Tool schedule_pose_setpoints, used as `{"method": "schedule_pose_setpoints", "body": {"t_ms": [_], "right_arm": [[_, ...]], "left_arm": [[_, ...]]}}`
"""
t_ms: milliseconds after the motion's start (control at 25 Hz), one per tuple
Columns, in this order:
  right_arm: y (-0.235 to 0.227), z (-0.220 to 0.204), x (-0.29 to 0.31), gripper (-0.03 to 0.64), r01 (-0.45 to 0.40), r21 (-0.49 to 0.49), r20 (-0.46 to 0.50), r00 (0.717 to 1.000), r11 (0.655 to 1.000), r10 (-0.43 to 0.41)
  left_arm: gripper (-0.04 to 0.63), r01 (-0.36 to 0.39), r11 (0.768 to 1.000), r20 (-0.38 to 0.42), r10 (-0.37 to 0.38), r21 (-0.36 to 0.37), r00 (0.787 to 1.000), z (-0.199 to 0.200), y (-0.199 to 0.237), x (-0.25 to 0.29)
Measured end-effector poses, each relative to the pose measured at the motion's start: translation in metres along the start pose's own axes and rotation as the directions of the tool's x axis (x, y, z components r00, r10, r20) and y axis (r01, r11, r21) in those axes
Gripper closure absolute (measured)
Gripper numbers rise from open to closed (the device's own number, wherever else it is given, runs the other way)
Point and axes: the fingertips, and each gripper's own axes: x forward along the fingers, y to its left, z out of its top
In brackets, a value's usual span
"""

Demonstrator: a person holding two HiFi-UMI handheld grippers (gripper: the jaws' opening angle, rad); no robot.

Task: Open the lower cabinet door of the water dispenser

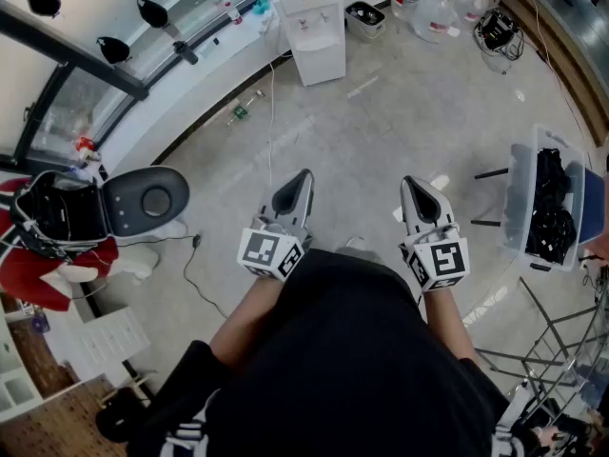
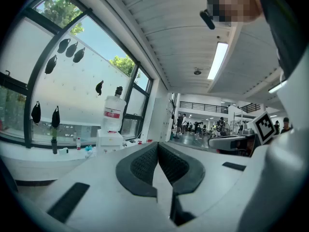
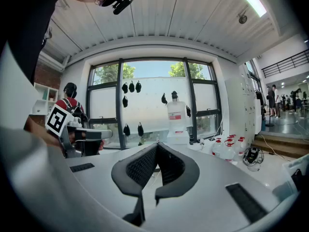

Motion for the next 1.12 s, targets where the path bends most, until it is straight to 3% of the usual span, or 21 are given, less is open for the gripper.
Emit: {"method": "schedule_pose_setpoints", "body": {"t_ms": [280, 480, 680, 720, 760, 840, 880, 1120], "right_arm": [[-0.008, 0.001, -0.001, 0.618, 0.035, 0.032, 0.005, 0.999, 0.999, -0.035], [-0.004, -0.002, 0.011, 0.618, 0.03, 0.063, -0.01, 1.0, 0.998, -0.029], [0.009, 0.001, 0.028, 0.617, 0.039, 0.074, -0.014, 0.999, 0.997, -0.038], [0.012, 0.001, 0.032, 0.617, 0.042, 0.074, -0.012, 0.999, 0.996, -0.041], [0.015, 0.002, 0.035, 0.611, 0.047, 0.073, -0.01, 0.999, 0.996, -0.046], [0.021, 0.004, 0.044, 0.444, 0.062, 0.061, -0.012, 0.998, 0.996, -0.062], [0.023, 0.004, 0.049, 0.411, 0.076, 0.054, -0.017, 0.997, 0.996, -0.075], [0.042, 0.009, 0.084, 0.385, 0.14, 0.1, -0.059, 0.989, 0.985, -0.134]], "left_arm": [[0.591, 0.011, 1.0, -0.003, -0.011, 0.02, 1.0, -0.005, 0.003, -0.002], [0.591, -0.027, 1.0, -0.022, 0.027, 0.011, 0.999, -0.006, 0.026, -0.004], [0.588, -0.006, 1.0, -0.014, 0.006, -0.019, 1.0, 0.0, 0.053, -0.007], [0.572, -0.005, 1.0, -0.014, 0.004, -0.031, 1.0, 0.002, 0.06, -0.008], [0.508, -0.006, 0.999, -0.014, 0.005, -0.043, 1.0, 0.003, 0.068, -0.009], [0.373, -0.025, 0.996, -0.015, 0.024, -0.084, 1.0, 0.005, 0.088, -0.011], [0.339, -0.036, 0.995, -0.019, 0.034, -0.098, 0.999, 0.006, 0.1, -0.012], [0.316, 0.002, 0.995, -0.039, -0.006, -0.098, 0.999, 0.011, 0.16, -0.018]]}}
